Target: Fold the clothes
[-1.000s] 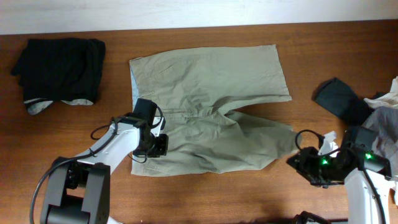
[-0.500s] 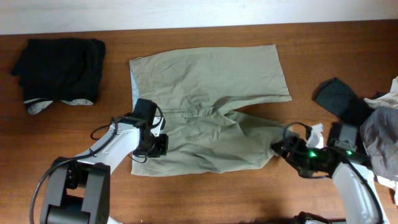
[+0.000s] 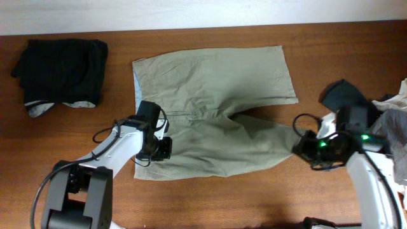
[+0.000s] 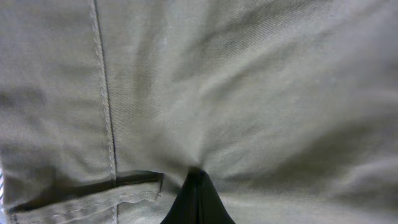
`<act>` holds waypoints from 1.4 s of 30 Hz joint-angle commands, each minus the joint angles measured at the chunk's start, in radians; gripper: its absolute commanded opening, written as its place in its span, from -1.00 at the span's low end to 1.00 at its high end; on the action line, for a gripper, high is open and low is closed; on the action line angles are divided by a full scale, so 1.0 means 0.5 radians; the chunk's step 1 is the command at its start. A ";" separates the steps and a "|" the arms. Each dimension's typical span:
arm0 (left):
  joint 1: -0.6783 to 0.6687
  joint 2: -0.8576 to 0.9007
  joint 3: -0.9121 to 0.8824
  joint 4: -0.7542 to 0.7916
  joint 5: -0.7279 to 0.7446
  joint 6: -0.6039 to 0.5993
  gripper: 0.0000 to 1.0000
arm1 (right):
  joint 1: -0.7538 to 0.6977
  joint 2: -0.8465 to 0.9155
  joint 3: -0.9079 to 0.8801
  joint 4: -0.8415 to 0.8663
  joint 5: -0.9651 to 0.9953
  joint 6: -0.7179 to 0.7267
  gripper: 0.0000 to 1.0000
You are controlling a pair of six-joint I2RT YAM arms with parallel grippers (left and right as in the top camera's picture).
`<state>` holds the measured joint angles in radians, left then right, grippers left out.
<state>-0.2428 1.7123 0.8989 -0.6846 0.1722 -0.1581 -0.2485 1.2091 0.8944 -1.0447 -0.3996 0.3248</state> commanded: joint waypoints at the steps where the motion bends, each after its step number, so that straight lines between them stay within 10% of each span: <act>1: 0.004 0.093 -0.066 -0.008 -0.188 -0.018 -0.99 | 0.013 -0.154 0.253 -0.249 0.443 -0.134 -0.92; 16: 0.003 0.093 -0.066 -0.017 -0.188 -0.020 -0.99 | 0.012 -0.357 0.263 -1.073 0.350 -0.163 -0.92; 42: 0.004 0.093 -0.066 -0.077 -0.188 -0.026 -0.98 | 0.224 0.906 0.194 0.847 0.523 -0.547 -0.92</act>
<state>-0.2462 1.7123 0.9024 -0.7074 0.1532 -0.1616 -0.1741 1.6032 0.9962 -0.6598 -0.1909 0.0666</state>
